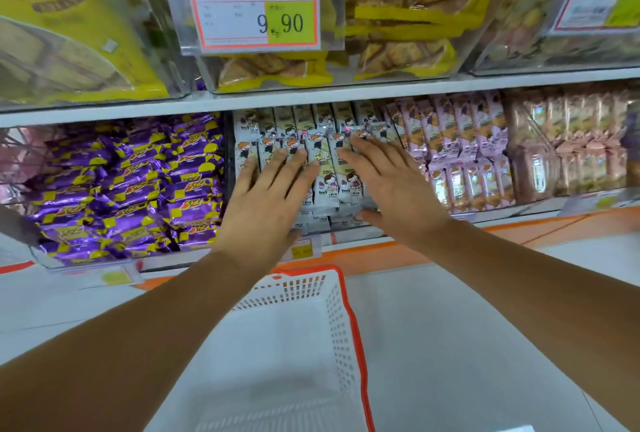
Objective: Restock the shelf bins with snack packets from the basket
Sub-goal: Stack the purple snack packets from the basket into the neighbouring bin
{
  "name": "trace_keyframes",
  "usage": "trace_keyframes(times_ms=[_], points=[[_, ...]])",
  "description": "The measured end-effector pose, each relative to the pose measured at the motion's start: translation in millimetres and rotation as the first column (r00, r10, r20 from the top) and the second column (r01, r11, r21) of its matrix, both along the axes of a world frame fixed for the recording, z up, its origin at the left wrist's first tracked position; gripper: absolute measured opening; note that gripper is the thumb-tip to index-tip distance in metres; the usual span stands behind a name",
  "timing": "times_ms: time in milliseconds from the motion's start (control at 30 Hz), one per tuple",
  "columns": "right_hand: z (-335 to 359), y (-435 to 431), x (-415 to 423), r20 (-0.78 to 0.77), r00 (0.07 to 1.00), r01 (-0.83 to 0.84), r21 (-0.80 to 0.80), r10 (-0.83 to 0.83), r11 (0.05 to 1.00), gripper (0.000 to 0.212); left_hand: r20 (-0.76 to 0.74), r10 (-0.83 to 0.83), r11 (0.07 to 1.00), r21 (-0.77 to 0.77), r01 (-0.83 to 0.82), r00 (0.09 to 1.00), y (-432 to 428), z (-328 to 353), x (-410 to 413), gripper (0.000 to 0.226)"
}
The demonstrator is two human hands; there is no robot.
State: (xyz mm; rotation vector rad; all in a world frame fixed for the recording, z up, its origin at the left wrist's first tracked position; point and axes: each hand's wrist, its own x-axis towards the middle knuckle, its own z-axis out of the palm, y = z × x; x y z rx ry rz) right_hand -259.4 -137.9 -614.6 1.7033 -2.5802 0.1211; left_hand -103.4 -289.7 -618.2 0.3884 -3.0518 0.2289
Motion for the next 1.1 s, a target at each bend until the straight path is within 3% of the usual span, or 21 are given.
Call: trace_keyframes(times_ms=[133, 333, 467, 700, 933, 1100], points=[[-1, 0, 3, -0.012, 1.0, 0.005, -0.041, -0.005, 0.999, 0.094, -0.028, 0.04, 0.999, -0.007, -0.04, 0.999, 5, 1, -6, 0.096], [11, 14, 1, 0.076, 0.997, 0.025, -0.049, -0.021, 0.998, 0.1, -0.012, 0.017, 0.99, 0.137, -0.015, 1.0, 14, 8, -12, 0.083], [16, 18, 1, 0.214, 0.975, 0.063, -0.023, -0.056, 0.998, 0.083, -0.005, 0.022, 0.984, 0.179, -0.021, 1.0, 17, 15, -15, 0.081], [22, 9, -2, 0.184, 0.981, 0.071, -0.057, -0.059, 0.996, 0.073, -0.03, 0.037, 0.971, 0.236, -0.029, 0.999, 29, 18, -28, 0.061], [20, 22, -19, 0.211, 0.977, -0.029, -0.078, 0.045, 0.997, 0.091, -0.058, 0.058, 0.972, 0.233, -0.043, 0.997, 37, 17, -32, 0.054], [20, 26, -34, 0.297, 0.948, -0.114, -0.029, 0.117, 0.993, 0.08, -0.043, 0.145, 0.961, 0.245, -0.13, 0.989, 54, 22, -42, 0.059]])
